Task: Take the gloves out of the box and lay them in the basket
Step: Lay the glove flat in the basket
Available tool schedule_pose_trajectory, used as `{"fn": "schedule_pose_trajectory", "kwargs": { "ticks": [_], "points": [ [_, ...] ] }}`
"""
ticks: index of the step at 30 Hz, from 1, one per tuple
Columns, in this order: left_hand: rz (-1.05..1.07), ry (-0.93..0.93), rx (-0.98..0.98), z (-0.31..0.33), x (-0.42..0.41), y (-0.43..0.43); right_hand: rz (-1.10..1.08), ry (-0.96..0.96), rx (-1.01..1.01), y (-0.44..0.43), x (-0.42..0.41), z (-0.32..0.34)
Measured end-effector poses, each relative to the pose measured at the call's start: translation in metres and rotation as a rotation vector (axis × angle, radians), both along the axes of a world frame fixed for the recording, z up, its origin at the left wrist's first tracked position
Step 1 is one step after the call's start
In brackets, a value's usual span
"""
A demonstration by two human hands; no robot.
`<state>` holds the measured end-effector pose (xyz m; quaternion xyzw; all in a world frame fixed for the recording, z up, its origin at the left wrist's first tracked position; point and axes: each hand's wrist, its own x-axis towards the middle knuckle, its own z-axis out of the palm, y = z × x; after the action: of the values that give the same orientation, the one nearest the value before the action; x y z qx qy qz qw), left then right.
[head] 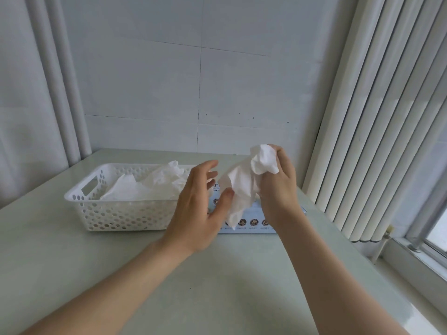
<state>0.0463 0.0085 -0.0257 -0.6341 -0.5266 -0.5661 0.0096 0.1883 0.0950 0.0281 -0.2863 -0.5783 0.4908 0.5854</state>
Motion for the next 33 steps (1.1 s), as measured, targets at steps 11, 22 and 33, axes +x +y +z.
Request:
{"fn": "schedule_pose_trajectory", "kwargs": {
  "ticks": [11, 22, 33],
  "points": [
    [-0.015, -0.403, -0.017, 0.024, -0.005, -0.003, -0.016, -0.307, -0.194, -0.008, 0.000, 0.001],
    [0.008, -0.276, -0.097, 0.026, -0.018, -0.005, 0.274, -0.460, 0.121, -0.021, -0.002, 0.002],
    [0.072, -0.232, -0.117, 0.036, -0.018, -0.011, 0.300, -0.526, 0.234, -0.016, -0.002, -0.003]
  ]
}}
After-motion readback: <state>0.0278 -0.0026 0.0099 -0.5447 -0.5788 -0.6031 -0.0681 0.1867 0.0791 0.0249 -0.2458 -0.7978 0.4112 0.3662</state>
